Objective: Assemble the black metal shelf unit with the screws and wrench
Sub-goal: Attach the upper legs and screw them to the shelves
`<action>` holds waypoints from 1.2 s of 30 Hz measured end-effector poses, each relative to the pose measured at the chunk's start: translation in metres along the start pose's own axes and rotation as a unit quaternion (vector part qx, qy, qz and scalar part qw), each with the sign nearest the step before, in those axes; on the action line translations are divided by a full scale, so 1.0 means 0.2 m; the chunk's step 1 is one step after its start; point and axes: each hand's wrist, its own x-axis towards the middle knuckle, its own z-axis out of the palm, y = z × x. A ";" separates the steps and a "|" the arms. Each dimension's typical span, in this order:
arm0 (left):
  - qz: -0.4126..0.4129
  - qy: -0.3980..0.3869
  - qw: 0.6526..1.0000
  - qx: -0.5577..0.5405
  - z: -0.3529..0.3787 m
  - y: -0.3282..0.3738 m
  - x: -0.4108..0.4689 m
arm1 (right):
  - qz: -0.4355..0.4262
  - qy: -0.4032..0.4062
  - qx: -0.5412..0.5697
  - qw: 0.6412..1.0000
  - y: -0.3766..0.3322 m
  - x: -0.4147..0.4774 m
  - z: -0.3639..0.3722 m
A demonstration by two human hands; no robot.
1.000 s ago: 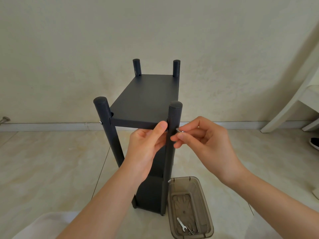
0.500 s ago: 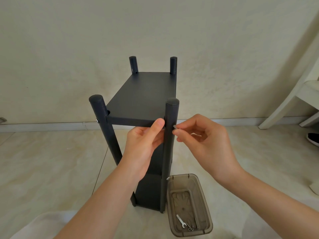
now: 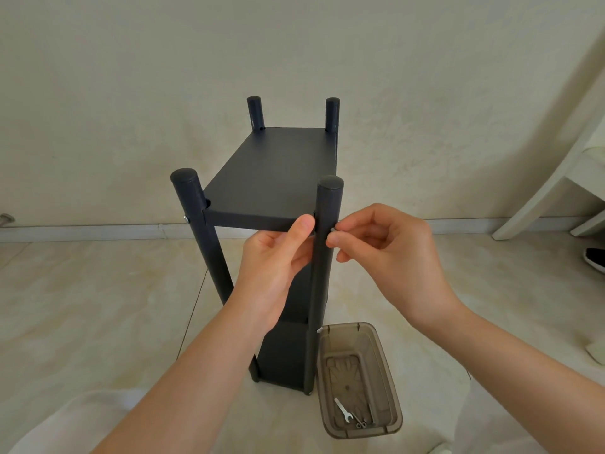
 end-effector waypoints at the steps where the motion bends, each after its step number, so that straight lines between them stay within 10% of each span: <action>1: 0.000 -0.002 1.000 -0.004 0.00 0.00 0.00 | 0.003 -0.001 -0.001 1.000 0.00 0.00 0.00; 36: 0.015 0.009 0.999 -0.028 0.03 -0.01 0.01 | 0.079 -0.071 0.024 0.994 0.00 0.03 -0.06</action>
